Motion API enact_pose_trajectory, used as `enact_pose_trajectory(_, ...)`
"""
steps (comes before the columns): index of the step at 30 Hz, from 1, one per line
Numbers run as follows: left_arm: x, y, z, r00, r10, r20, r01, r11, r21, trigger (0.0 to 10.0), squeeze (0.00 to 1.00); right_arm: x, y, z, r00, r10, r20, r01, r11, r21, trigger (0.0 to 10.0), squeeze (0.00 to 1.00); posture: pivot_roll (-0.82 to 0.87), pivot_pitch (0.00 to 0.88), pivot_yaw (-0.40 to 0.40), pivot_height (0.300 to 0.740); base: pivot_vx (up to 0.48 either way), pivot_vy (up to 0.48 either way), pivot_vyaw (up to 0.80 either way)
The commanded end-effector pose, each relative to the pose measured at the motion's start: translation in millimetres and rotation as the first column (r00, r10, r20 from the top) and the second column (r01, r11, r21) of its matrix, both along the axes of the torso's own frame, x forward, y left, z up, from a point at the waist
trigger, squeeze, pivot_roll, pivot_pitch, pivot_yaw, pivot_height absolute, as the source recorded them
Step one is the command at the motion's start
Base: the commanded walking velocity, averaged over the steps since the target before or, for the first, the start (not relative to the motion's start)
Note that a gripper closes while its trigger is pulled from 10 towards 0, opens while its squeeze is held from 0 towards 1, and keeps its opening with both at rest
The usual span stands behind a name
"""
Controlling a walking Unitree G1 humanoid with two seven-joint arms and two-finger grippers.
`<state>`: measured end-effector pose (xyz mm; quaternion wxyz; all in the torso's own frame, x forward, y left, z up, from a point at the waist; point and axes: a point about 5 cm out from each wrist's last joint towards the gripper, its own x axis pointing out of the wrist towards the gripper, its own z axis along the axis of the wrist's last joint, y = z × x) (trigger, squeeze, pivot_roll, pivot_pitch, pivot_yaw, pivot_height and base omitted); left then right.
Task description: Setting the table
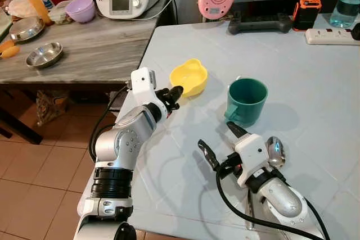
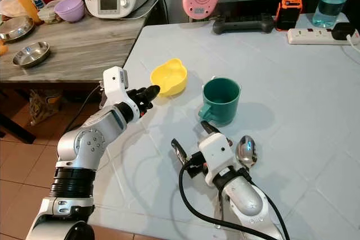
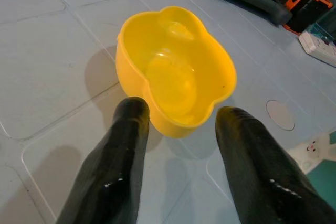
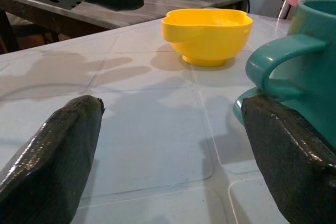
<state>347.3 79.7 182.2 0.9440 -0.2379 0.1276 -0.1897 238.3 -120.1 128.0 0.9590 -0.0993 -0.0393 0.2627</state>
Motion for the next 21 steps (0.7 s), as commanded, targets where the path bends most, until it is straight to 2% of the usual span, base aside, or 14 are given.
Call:
enact_pose_trajectory(1,0.9,4.1,-2.6,1.000,0.024,-0.008,-0.024,0.999,0.026,10.0,1.00,-1.5,6.4,0.4,1.000,0.030,0.005,-0.030,1.000,0.008,10.0,0.00,-0.22,0.117,0.163,0.740,0.000,0.000,0.00)
enact_pose_trajectory(8,5.5,-1.3,0.6,0.999,0.031,-0.023,-0.031,1.000,-0.001,10.0,1.00,-0.9,7.1,0.0,1.000,0.027,0.007,-0.027,1.000,0.011,10.0,0.00,-0.22,0.118,0.171,0.740,0.000,0.000,0.00)
enact_pose_trajectory(10,7.4,-2.2,-1.0,0.999,0.044,-0.030,-0.044,0.999,0.014,10.0,1.00,-1.1,7.2,0.0,1.000,0.025,0.007,-0.025,1.000,0.012,10.0,0.00,-0.22,0.118,0.171,0.740,0.000,0.000,0.00)
enact_pose_trajectory(11,8.6,-3.1,-2.5,0.998,0.054,-0.040,-0.054,0.998,0.020,10.0,1.00,-1.1,7.2,0.0,1.000,0.024,0.007,-0.024,1.000,0.012,10.0,0.00,-0.22,0.118,0.171,0.740,0.000,0.000,0.00)
enact_pose_trajectory(13,10.6,-4.8,-6.1,0.993,0.077,-0.090,-0.079,0.997,-0.020,10.0,1.00,-0.9,7.2,0.1,1.000,0.022,0.009,-0.023,1.000,0.012,10.0,0.00,-0.22,0.118,0.171,0.740,0.000,0.000,0.00)
enact_pose_trajectory(16,12.0,-4.2,-7.4,0.993,0.091,-0.078,-0.090,0.996,0.016,10.0,1.00,-1.3,7.5,0.8,1.000,0.024,0.015,-0.024,1.000,0.008,10.0,0.00,-0.23,0.120,0.172,0.740,0.000,0.000,0.00)
enact_pose_trajectory(19,14.6,3.9,-7.5,0.989,0.142,-0.038,-0.140,0.989,0.057,10.0,1.00,-0.8,6.6,2.1,1.000,0.018,0.025,-0.018,1.000,0.004,10.0,0.00,-0.23,0.120,0.171,0.740,0.000,0.000,0.00)
enact_pose_trajectory(20,14.9,5.3,-8.2,0.989,0.144,-0.036,-0.142,0.988,0.060,10.0,1.00,-0.9,6.4,2.1,1.000,0.018,0.025,-0.018,1.000,0.005,10.0,0.00,-0.23,0.119,0.170,0.740,0.000,0.000,0.00)
enact_pose_trajectory(21,14.7,6.9,-13.3,0.986,0.150,-0.071,-0.146,0.988,0.052,10.0,1.00,-0.9,6.4,2.0,1.000,0.018,0.024,-0.018,1.000,0.005,10.0,0.00,-0.23,0.119,0.170,0.740,0.000,0.000,0.00)
